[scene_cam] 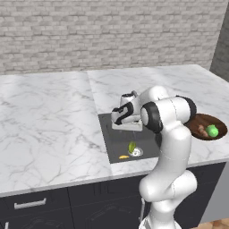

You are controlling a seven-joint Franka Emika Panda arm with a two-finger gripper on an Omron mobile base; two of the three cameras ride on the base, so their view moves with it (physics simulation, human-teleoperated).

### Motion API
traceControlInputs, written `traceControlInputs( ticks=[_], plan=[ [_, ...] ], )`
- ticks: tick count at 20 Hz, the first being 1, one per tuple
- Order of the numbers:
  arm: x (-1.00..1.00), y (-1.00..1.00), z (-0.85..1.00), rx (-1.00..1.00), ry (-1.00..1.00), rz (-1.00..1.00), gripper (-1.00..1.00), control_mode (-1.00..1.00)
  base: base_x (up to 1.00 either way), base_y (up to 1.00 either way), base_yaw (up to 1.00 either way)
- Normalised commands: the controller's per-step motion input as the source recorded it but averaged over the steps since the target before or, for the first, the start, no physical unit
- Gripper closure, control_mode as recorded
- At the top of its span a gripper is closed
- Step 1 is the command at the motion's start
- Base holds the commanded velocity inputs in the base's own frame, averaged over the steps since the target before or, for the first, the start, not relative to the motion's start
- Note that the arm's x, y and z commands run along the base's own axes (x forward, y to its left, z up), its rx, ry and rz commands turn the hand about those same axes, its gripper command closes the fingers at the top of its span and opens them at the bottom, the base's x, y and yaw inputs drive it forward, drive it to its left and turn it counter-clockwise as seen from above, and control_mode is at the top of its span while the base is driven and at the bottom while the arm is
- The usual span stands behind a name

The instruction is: There is a mixed pile of frozen fruits and vegetables on the counter. Locate all the frozen vegetables and place the items in a bowl on the counter. Take all the frozen fruits and defrost them in a running sink.

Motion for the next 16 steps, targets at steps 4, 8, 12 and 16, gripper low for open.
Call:
traceControlInputs(
  ticks=[4,8,12,16],
  plan=[
    [-0.19,0.08,0.43,0.02,-0.03,0.03,-1.0,-1.0,0.0,0.0,0.0],
    [-0.16,0.1,0.5,0.01,-0.02,0.03,-1.0,-1.0,0.0,0.0,0.0],
    [-0.14,0.12,0.55,0.0,-0.01,0.04,-1.0,-1.0,0.0,0.0,0.0],
    [-0.2,0.11,0.47,0.01,-0.04,0.04,-1.0,-1.0,0.0,0.0,0.0]
  ],
)
